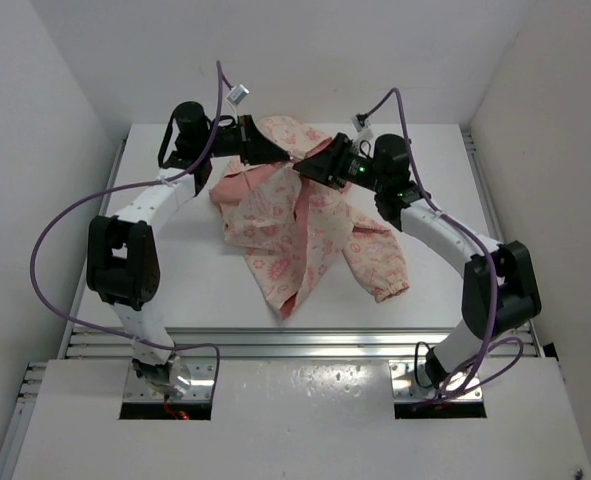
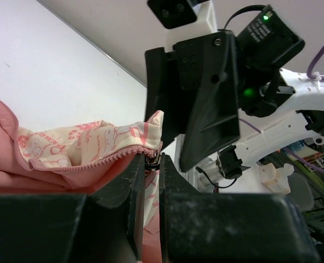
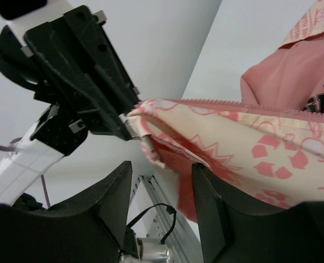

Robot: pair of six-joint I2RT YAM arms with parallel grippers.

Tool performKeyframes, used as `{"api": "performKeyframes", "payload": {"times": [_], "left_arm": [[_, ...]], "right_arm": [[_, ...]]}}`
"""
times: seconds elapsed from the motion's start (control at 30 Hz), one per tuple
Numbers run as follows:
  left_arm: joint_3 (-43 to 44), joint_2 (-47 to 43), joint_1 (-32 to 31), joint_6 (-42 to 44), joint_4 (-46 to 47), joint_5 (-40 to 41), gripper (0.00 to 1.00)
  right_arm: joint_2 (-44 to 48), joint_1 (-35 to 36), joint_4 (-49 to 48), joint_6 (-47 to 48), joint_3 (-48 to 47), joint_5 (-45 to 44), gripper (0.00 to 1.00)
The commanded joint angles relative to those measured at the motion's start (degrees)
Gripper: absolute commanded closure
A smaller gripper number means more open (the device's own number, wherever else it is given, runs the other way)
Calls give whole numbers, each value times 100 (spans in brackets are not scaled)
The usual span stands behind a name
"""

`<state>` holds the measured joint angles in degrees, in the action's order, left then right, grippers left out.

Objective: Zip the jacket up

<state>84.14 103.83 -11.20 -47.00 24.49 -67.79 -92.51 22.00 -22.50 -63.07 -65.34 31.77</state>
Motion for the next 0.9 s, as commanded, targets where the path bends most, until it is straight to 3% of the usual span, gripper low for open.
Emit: {"api": "performKeyframes", "payload": {"times": [0.0, 0.3, 0.43, 0.47, 0.57, 0.87], "left_arm": [[41, -197, 30, -125, 381, -120, 100], [-64, -197, 30, -239, 381, -120, 100], [-64, -144, 30, -345, 486, -120, 100], [-116, -144, 30, -405, 486, -120, 100], [-117, -83, 30, -615, 661, -59, 100], [-170, 23, 30, -1214, 1382, 3, 100]], "right_arm": [[-153, -73, -342, 146, -180, 31, 52], [-347, -73, -790, 304, -427, 110, 51], [-347, -64, -984, 322, -497, 268, 57], [-338, -55, -1019, 339, -488, 295, 64], [-303, -12, -1098, 374, -436, 391, 70], [-153, 138, -1221, 497, -234, 541, 74]]}}
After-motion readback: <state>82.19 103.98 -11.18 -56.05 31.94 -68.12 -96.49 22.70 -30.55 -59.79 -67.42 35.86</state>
